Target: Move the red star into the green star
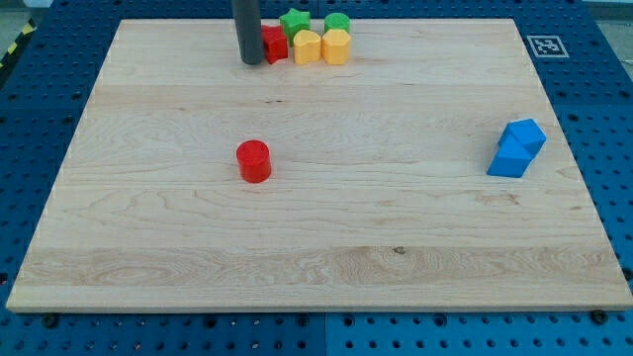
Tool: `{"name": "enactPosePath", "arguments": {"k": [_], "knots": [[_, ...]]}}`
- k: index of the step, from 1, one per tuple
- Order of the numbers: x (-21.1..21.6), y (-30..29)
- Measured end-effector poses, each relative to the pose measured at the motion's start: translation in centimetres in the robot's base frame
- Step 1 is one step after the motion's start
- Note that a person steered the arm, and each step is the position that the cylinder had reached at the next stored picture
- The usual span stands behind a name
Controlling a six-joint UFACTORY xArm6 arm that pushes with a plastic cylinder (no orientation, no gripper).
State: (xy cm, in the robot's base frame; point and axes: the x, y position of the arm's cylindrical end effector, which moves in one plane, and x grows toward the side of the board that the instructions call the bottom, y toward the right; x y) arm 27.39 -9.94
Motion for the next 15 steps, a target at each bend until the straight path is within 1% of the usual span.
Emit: {"name": "enactPosePath", "arguments": {"k": [1,2,3,4,5,7,9,10,11,12,13,15], "knots": [[0.3,-0.4],[2.3,0.6],[2.3,2.1],[0.3,2.2],[-0.6,2.1],[-1.0,0.8],[-3.3,-1.3],[-2.9,-1.8],[0.4,-1.5],[0.6,1.5],[-0.7,2.4],[-1.2,0.7]]}}
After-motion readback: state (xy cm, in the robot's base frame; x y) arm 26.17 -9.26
